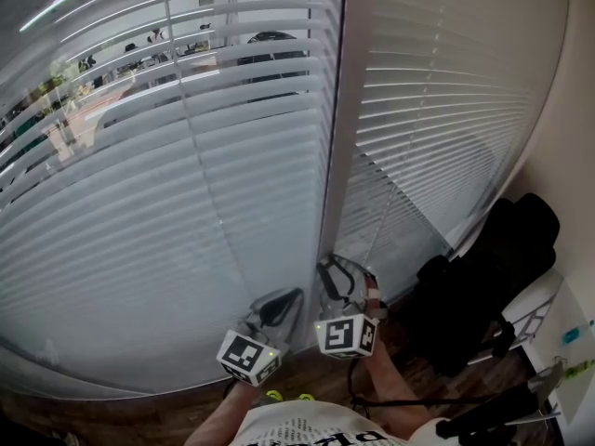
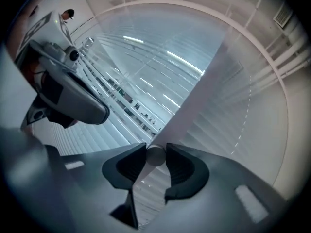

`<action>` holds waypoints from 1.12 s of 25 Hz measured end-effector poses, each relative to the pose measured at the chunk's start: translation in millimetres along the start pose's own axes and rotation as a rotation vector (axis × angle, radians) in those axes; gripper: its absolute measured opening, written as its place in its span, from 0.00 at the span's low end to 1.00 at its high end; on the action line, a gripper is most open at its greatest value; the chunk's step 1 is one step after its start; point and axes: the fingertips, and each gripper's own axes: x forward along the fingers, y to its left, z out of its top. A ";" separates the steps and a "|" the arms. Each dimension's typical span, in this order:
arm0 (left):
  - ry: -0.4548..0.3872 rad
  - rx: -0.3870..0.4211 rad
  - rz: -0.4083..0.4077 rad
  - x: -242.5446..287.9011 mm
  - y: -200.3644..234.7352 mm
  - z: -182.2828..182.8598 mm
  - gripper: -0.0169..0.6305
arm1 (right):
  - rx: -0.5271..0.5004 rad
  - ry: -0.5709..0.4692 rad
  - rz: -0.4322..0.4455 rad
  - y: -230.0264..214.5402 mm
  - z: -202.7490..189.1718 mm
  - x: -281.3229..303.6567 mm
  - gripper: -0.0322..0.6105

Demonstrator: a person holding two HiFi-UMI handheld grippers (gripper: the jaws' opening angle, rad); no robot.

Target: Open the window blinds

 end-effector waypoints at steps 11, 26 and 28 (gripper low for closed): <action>0.006 0.001 0.020 -2.8 2.5 1.4 0.01 | 0.081 -0.017 0.003 -1.2 -0.2 0.0 0.26; 0.010 0.002 0.021 -2.9 4.4 1.7 0.01 | 0.418 -0.050 0.020 -9.4 -4.2 0.9 0.26; 0.005 0.004 0.014 -3.8 3.9 1.7 0.01 | 0.459 -0.054 0.023 -10.1 -4.3 0.2 0.26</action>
